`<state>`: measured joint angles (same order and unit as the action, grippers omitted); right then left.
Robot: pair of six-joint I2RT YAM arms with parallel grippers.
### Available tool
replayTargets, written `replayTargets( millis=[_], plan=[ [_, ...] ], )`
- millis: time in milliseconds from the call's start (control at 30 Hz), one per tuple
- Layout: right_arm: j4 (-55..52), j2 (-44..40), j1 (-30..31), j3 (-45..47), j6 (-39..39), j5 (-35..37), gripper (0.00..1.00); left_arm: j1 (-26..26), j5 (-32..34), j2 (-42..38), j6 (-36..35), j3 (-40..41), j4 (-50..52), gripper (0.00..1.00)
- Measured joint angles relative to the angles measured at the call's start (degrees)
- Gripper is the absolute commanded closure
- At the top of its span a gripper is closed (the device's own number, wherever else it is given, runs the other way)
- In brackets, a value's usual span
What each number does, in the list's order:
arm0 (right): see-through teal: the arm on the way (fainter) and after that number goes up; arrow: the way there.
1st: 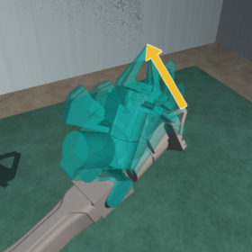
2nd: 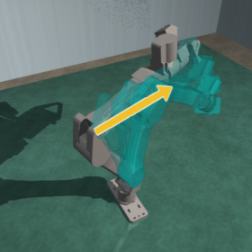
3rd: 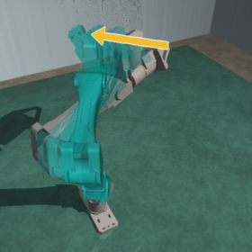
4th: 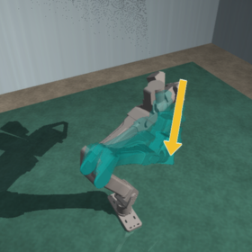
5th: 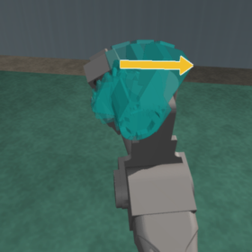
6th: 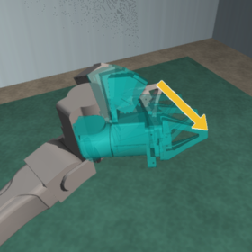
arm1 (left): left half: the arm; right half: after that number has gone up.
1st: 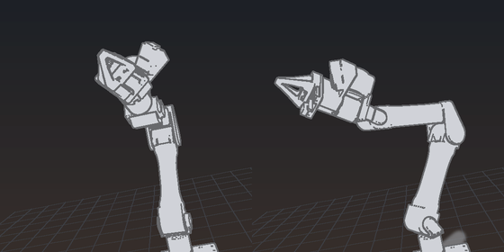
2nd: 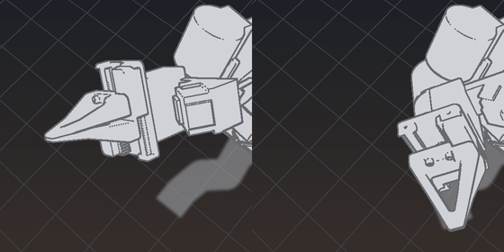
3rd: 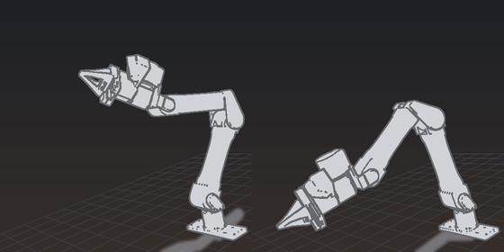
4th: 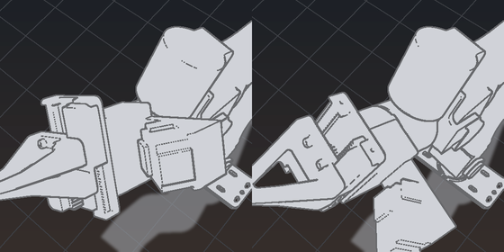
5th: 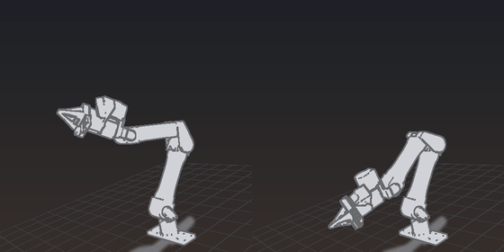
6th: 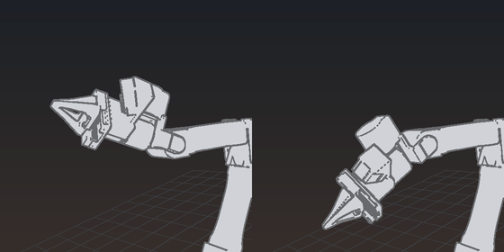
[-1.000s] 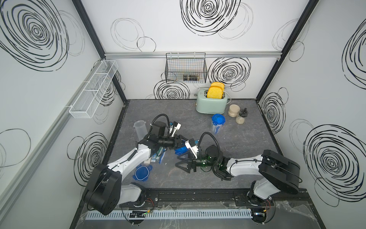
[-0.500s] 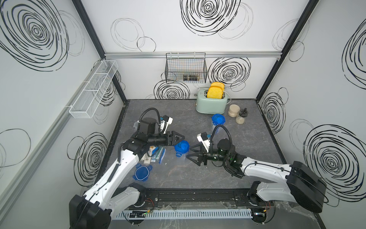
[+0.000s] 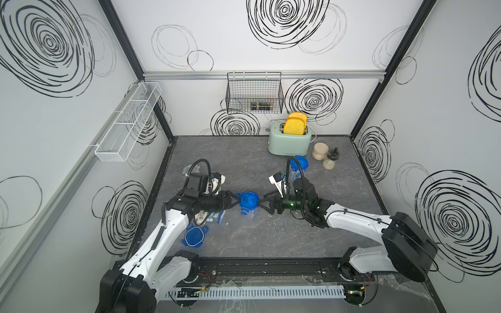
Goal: Take out toiletry kits
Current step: Adjust the container at the center of the board.
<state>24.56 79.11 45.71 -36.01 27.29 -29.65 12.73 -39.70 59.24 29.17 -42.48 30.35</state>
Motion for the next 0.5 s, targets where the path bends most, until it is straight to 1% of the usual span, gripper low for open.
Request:
replayTargets(
  millis=[300,500],
  plan=[
    [-0.7,0.5,5.7,-0.6,-0.1,-1.2,0.26,3.0,0.2,5.0,1.0,0.0,-4.5,0.45],
    [-2.4,-0.1,7.5,-0.6,-0.9,-1.1,0.26,4.4,0.6,8.1,1.5,-0.2,-7.0,0.46]
  ],
)
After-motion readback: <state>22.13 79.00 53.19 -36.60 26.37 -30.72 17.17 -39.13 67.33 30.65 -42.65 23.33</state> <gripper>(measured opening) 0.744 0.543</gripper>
